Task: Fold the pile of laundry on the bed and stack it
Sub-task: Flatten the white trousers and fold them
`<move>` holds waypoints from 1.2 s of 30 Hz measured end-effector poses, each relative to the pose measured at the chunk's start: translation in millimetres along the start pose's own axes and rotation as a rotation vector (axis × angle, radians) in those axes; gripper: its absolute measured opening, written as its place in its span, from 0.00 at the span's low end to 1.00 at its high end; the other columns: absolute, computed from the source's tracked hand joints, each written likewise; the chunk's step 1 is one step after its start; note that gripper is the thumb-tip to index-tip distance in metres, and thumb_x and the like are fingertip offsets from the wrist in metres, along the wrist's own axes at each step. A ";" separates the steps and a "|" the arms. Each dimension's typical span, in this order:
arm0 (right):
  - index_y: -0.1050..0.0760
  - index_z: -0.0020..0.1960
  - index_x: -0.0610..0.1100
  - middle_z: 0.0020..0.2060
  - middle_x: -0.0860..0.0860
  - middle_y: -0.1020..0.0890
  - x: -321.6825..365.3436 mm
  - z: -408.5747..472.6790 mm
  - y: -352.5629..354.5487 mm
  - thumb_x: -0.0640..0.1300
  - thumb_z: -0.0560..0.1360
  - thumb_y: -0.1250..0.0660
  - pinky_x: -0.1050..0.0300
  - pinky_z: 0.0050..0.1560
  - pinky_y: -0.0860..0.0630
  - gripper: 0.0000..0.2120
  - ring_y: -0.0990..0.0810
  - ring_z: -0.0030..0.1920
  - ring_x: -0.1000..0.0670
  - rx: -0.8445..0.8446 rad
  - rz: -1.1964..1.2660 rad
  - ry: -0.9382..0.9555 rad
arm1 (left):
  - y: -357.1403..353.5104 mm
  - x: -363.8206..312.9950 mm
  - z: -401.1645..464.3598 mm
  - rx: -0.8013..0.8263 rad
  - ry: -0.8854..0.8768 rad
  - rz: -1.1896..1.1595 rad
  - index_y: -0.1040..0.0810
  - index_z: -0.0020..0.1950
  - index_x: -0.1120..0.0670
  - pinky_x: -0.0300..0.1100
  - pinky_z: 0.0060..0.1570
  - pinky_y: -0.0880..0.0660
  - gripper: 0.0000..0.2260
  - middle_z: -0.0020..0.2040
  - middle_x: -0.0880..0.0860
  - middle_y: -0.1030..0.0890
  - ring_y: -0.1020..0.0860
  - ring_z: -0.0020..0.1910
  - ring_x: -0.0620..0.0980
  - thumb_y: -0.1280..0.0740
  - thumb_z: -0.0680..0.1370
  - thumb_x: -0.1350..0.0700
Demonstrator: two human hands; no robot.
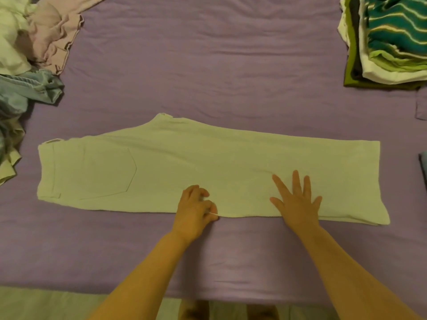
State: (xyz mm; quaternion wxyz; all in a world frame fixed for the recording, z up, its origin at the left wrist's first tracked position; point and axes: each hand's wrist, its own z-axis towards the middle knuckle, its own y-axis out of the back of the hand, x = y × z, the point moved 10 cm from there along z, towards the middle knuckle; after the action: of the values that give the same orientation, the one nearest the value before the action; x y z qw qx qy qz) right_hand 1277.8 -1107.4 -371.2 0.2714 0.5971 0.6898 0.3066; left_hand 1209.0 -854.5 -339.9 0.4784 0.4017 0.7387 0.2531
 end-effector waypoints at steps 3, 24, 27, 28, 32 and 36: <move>0.72 0.71 0.63 0.76 0.49 0.66 -22.6 -3.1 0.5 0.64 0.78 0.54 0.30 0.69 0.48 0.31 0.66 0.75 0.42 0.011 0.041 -0.047 | 5.4 -6.8 6.7 -0.010 0.001 0.070 0.16 0.44 0.51 0.43 0.62 0.36 0.11 0.58 0.50 0.24 0.33 0.64 0.54 0.30 0.74 0.45; 0.74 0.72 0.59 0.74 0.45 0.71 -115.2 20.6 37.8 0.75 0.68 0.46 0.29 0.69 0.53 0.48 0.69 0.74 0.38 -0.033 0.052 -0.092 | -50.2 -110.1 108.0 0.429 -0.257 0.731 0.69 0.75 0.44 0.72 0.67 0.59 0.53 0.75 0.58 0.71 0.70 0.73 0.65 0.31 0.68 0.32; 0.69 0.75 0.59 0.74 0.48 0.70 -91.2 44.6 57.0 0.73 0.70 0.45 0.31 0.70 0.53 0.45 0.69 0.74 0.40 -0.044 0.094 0.044 | -51.7 -114.2 127.7 0.464 -0.272 0.716 0.71 0.74 0.43 0.72 0.67 0.62 0.56 0.74 0.57 0.73 0.72 0.72 0.64 0.31 0.65 0.30; 0.67 0.75 0.59 0.75 0.49 0.69 -91.3 53.3 60.1 0.72 0.70 0.44 0.31 0.70 0.52 0.45 0.68 0.74 0.40 -0.023 0.164 0.020 | -53.0 -113.4 132.0 0.466 -0.266 0.700 0.72 0.74 0.42 0.72 0.67 0.63 0.56 0.74 0.56 0.74 0.73 0.71 0.63 0.32 0.65 0.29; 0.66 0.76 0.57 0.75 0.46 0.67 -102.0 80.6 73.1 0.72 0.70 0.43 0.28 0.68 0.51 0.46 0.66 0.74 0.37 0.019 0.318 -0.161 | -56.2 -109.7 133.8 0.368 -0.268 0.658 0.72 0.73 0.41 0.70 0.67 0.65 0.51 0.72 0.54 0.76 0.75 0.70 0.61 0.40 0.67 0.25; 0.65 0.76 0.57 0.76 0.46 0.65 -35.8 77.8 80.7 0.71 0.74 0.50 0.30 0.70 0.51 0.40 0.65 0.75 0.38 -0.123 0.097 0.081 | -47.1 -108.5 129.7 0.217 -0.272 0.571 0.69 0.74 0.40 0.67 0.70 0.64 0.40 0.75 0.54 0.70 0.73 0.72 0.59 0.51 0.73 0.26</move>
State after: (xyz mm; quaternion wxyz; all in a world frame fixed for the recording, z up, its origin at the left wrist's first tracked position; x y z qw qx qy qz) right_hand 1393.5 -1127.2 -362.3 0.2642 0.5989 0.6505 0.3851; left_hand 1334.3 -972.3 -374.7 0.4367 0.6711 0.5485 0.2410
